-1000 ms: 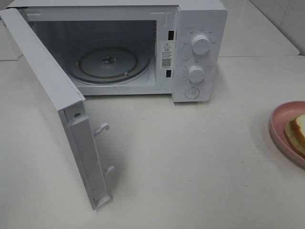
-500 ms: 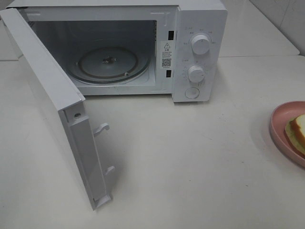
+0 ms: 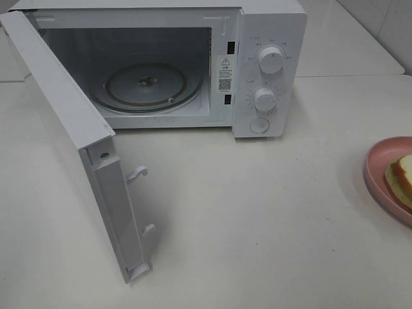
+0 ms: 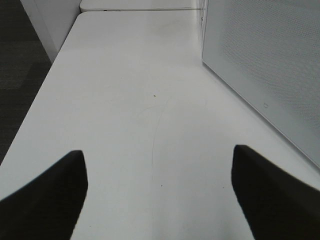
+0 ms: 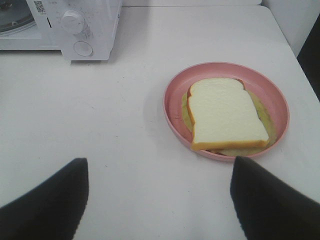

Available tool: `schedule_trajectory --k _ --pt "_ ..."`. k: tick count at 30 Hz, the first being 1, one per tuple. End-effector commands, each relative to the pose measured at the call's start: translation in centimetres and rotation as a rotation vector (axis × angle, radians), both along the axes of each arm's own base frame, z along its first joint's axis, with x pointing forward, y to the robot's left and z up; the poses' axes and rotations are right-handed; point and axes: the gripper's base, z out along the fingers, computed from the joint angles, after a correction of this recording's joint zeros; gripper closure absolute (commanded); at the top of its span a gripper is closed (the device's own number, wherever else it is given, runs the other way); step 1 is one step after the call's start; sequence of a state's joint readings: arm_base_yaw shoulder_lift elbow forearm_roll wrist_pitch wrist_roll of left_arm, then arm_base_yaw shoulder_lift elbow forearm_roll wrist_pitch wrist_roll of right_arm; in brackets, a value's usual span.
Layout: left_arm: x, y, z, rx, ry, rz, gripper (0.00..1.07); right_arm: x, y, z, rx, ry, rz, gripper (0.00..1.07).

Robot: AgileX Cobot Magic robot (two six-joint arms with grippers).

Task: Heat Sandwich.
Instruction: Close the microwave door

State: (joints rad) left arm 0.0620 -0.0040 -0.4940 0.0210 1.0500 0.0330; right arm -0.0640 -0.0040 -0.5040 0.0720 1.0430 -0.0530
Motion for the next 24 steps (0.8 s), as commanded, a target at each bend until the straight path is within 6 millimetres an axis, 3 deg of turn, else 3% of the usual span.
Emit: schedule_trajectory --k 1,24 --pt "-0.11 -0.02 0.19 -0.001 -0.016 0.0 0.33 -0.36 -0.02 0.01 -0.02 -0.031 0.0 0.32" --pt "-0.11 -0.02 0.19 -0.001 -0.016 0.0 0.33 -0.36 -0.02 0.01 -0.019 -0.031 -0.001 0.33"
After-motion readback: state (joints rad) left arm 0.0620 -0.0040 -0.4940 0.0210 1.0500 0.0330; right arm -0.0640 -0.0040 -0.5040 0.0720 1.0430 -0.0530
